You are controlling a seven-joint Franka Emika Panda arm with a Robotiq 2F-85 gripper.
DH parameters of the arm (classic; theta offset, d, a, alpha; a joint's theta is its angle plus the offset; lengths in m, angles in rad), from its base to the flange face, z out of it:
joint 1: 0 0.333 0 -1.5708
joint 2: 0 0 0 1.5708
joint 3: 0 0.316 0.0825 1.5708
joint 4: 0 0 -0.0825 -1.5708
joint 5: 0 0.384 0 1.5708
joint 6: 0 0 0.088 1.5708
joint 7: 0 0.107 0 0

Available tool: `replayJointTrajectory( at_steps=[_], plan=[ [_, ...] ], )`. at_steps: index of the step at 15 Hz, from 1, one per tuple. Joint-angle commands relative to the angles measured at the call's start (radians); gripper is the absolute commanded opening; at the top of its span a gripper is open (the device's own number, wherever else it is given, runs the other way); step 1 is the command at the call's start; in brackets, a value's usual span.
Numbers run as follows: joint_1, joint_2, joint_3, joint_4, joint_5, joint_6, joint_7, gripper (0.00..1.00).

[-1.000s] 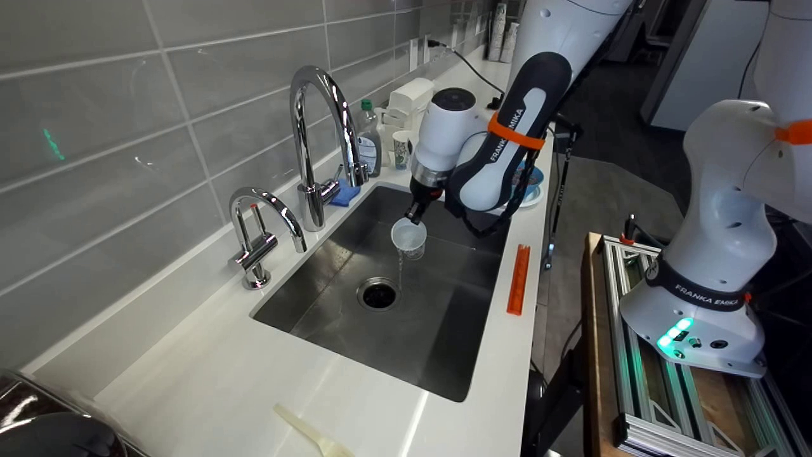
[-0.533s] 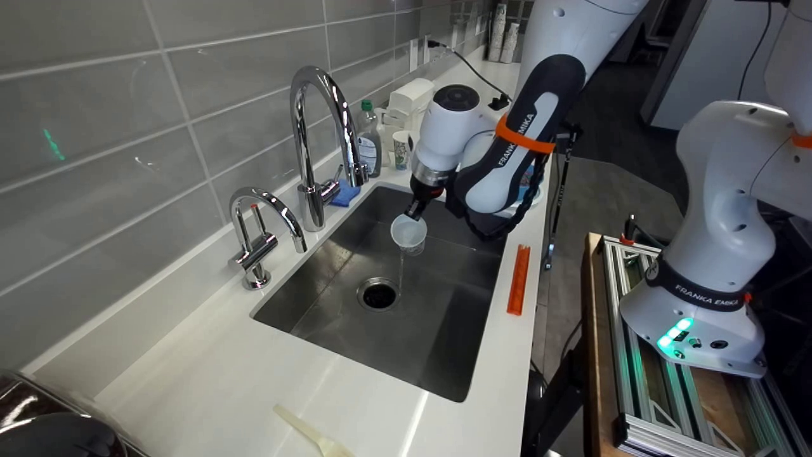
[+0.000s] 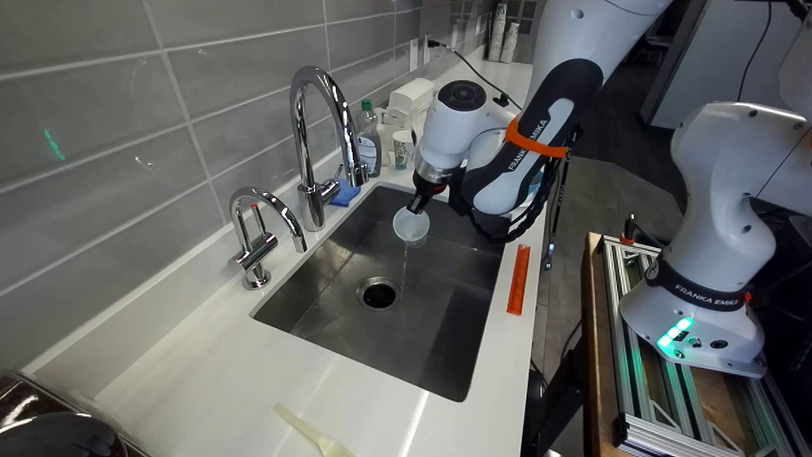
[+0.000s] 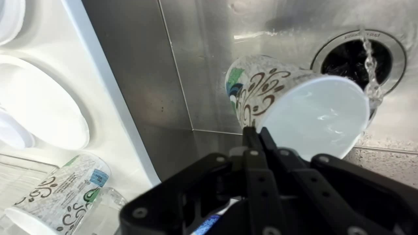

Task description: Pour the water in the cup out

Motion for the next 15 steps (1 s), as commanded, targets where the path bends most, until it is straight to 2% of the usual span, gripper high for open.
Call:
replayJointTrajectory(
  at_steps=[1, 4, 5, 7, 15],
  plan=[
    [0.136, 0.044, -0.122, -0.023, 0.003, 0.007, 0.050, 0.01],
    [0.216, 0.065, -0.192, -0.039, 0.007, 0.002, 0.062, 0.01],
    [0.242, 0.080, -0.205, -0.043, 0.058, 0.002, 0.026, 0.01],
    [0.284, 0.092, -0.234, -0.052, 0.085, -0.001, 0.022, 0.01],
    [0.412, 0.141, -0.315, -0.085, 0.181, -0.007, 0.003, 0.01]
  ],
)
